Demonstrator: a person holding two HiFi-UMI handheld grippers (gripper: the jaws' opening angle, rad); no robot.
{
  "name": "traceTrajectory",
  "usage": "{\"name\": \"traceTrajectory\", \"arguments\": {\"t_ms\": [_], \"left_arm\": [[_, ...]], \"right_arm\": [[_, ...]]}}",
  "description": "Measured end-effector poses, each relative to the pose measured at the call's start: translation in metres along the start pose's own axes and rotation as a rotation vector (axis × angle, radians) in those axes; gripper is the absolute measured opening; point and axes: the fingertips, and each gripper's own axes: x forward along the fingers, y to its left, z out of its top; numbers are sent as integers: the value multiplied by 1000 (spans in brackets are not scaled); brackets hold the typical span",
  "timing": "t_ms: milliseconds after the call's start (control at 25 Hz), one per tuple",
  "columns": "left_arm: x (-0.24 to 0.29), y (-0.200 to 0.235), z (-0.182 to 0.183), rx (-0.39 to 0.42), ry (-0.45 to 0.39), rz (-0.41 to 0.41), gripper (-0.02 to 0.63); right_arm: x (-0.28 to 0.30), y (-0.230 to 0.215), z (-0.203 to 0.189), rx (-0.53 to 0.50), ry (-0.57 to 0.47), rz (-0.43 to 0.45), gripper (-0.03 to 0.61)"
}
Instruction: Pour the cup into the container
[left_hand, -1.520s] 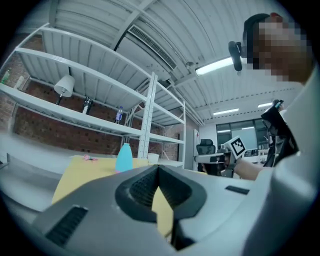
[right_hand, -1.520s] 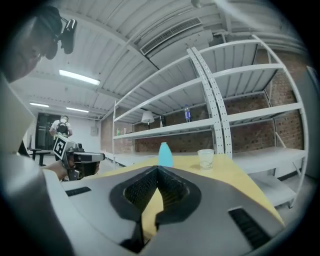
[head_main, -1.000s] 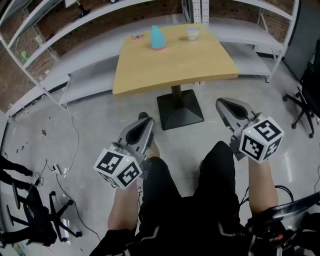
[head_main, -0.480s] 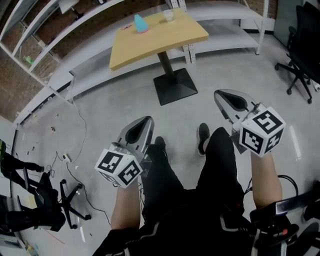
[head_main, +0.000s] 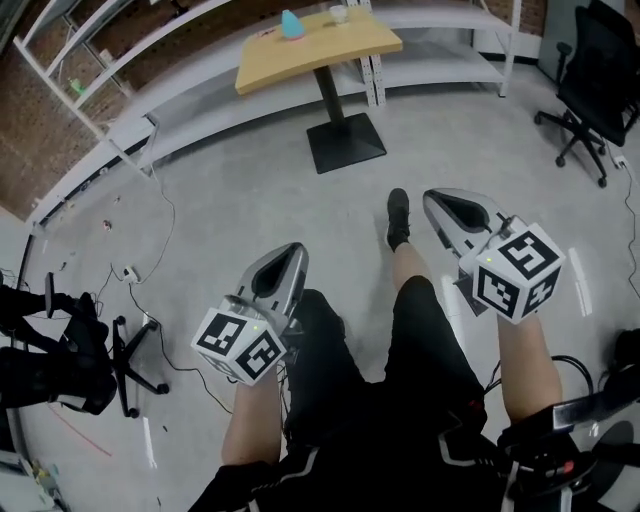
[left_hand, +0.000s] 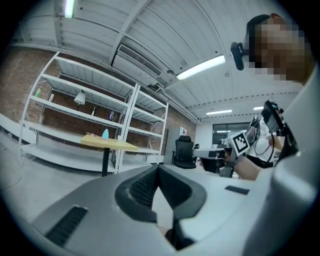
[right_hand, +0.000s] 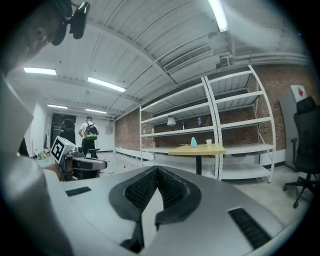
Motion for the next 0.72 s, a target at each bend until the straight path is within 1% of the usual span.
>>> {"name": "traceTrajectory", "arguments": {"t_ms": [120, 280, 520, 720], "left_arm": [[-54, -25, -17, -17, 1, 15, -8], [-117, -63, -29, -41, -19, 46, -7], [-201, -139, -56, -29, -4, 35, -7], [-267, -202, -68, -13, -11, 28, -7]], "right_arm": [[-37, 45, -7, -10, 16, 3, 2], [-89, 99, -15, -9, 25, 17, 2], [-180, 174, -37, -10, 34, 23, 2], [-252, 224, -51, -1, 33, 15, 2]]}}
